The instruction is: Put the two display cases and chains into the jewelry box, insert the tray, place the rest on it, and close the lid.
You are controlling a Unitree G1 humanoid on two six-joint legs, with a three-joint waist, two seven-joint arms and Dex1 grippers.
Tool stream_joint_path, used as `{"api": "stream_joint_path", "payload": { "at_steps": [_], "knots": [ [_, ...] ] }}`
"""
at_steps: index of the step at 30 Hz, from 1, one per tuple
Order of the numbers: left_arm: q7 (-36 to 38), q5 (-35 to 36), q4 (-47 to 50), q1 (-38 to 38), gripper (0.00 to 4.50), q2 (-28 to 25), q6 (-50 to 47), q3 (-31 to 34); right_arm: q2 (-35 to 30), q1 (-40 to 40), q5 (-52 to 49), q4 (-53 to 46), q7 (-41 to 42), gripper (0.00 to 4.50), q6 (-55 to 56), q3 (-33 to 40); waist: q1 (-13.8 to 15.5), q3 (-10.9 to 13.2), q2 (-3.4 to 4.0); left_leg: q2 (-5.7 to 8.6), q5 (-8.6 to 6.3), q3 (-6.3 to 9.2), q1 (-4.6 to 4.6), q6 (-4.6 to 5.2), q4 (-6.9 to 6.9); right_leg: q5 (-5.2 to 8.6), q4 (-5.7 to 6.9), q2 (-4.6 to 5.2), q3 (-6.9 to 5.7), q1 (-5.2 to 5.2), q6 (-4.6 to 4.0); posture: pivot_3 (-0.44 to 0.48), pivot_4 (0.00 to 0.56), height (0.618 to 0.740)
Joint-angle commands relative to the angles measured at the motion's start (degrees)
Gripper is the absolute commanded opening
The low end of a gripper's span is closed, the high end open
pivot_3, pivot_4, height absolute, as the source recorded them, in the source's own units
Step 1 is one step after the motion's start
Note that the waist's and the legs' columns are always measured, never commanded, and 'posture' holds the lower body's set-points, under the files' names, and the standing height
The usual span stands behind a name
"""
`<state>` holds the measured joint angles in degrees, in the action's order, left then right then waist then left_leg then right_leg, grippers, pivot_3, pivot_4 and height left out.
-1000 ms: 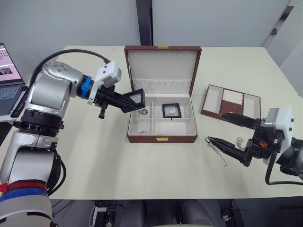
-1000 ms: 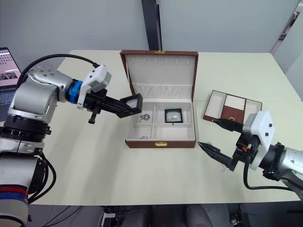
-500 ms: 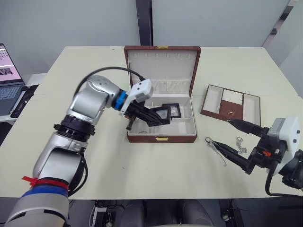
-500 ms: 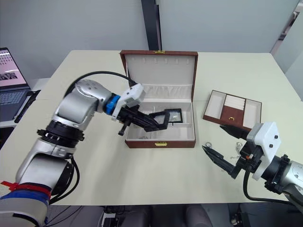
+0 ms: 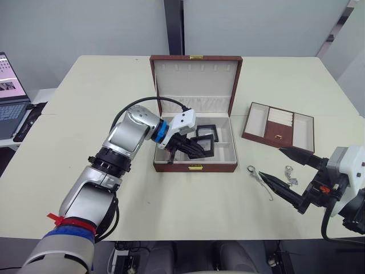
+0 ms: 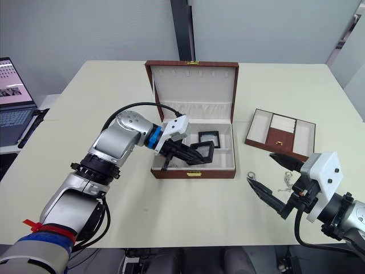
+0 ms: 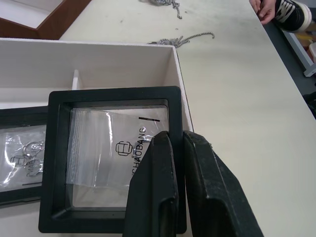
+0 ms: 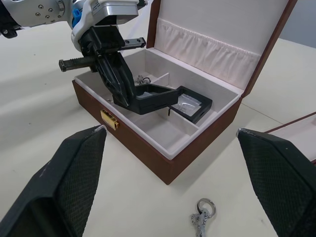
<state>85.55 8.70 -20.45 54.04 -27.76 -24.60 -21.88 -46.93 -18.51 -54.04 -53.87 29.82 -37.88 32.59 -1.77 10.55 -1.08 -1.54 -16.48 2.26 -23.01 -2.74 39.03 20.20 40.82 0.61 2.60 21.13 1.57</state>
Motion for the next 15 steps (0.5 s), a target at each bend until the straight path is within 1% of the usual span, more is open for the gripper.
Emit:
{"api": "stream_joint_path", "payload": {
  "at_steps": [1, 13, 15],
  "knots": [
    [0.2, 0.3, 2.0, -0.1, 0.03, -0.2, -1.0, 0.2, -0.3, 0.2, -0.4, -1.6, -0.2, 4.50, 1.4, 1.7, 0.0, 0.0, 0.00, 0.00, 0.00, 0.00, 0.00, 0.00, 0.00, 0.00, 0.00, 0.00, -0.01, 0.00, 0.00, 0.000, 0.150, 0.740],
    [-0.3, -0.3, 3.8, -1.3, 0.03, -0.4, -1.6, -0.1, -0.7, 0.8, -0.2, -1.0, 0.2, 4.50, 1.3, 1.4, 0.0, 0.0, 0.00, -0.01, 0.00, 0.01, 0.00, 0.00, 0.00, 0.00, 0.00, -0.01, 0.00, 0.00, 0.00, 0.000, 0.150, 0.740],
    [-0.4, -0.4, 3.8, -1.2, 0.64, -0.2, -1.6, 0.0, -0.8, 0.9, -0.2, -0.9, 0.2, 4.50, 1.2, 1.3, 0.0, 0.0, 0.00, -0.01, 0.00, 0.01, 0.00, 0.00, 0.00, 0.00, 0.00, -0.01, 0.00, 0.00, 0.00, 0.000, 0.150, 0.740]
  ]
}}
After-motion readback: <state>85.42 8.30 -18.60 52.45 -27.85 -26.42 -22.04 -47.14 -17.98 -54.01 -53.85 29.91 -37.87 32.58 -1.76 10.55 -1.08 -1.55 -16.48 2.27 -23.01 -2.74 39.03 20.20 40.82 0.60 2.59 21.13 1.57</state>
